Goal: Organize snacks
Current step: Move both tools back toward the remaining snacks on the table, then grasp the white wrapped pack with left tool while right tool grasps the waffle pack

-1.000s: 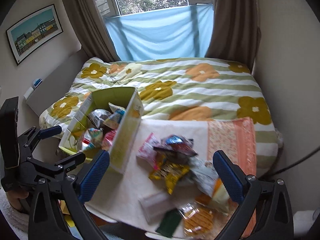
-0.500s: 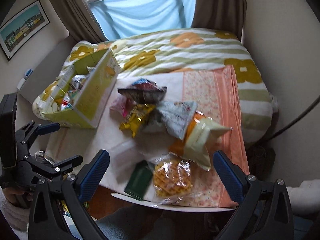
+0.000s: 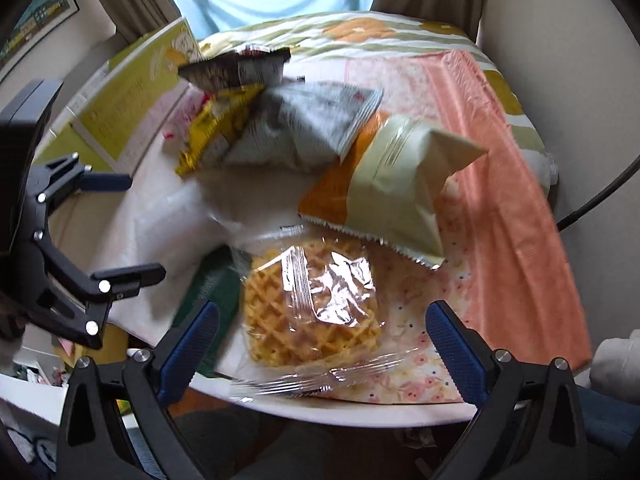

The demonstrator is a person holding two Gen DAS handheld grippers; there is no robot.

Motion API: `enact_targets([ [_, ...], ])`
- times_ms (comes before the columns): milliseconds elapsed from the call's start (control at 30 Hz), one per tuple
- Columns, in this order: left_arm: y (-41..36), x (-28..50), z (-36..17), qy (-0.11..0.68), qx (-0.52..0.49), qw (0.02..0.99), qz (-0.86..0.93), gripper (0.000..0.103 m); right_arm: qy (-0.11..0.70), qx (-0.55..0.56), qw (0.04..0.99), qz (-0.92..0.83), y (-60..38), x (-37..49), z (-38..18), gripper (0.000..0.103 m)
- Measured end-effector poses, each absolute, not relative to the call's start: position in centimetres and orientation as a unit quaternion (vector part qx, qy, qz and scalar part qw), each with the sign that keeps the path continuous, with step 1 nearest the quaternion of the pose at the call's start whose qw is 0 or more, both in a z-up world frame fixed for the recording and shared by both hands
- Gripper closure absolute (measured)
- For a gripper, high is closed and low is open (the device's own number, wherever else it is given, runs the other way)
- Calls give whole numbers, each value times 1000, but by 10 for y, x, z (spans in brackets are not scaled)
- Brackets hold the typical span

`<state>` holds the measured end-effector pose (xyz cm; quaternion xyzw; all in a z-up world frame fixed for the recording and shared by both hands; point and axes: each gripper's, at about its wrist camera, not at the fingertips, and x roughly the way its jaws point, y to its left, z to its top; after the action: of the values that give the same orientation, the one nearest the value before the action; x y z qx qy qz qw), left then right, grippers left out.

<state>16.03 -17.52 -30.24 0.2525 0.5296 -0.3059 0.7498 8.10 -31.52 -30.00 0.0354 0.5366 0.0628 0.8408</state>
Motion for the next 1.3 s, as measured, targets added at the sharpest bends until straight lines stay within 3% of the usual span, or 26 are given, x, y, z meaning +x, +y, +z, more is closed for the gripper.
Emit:
enact_targets([
  [100,-177,169,-316,547,240,740,-309,3,540,30,839,56,-314,83,-307,0],
  [233,-181,175,-327,559,239,729,-315,18,539,34,840,54,-315,84,-313,0],
  [400,-184,178,-330,552,240,729,-325,22,540,15,840,55,-309,85,-319,0],
  [500,-190,174,-326,542,243,730,-338,41,543,3,838,58,-307,90,-323,0],
  [900,-187,175,-326,555,226,732,-324,43,550,-8,833,59,-301,94,-328,0],
  [1033,-174,176,-327,561,219,734,-313,43,557,1,828,67,-304,96,-333,11],
  [1300,-151,170,-328,569,202,741,-293,43,557,-24,827,77,-292,96,-336,22],
])
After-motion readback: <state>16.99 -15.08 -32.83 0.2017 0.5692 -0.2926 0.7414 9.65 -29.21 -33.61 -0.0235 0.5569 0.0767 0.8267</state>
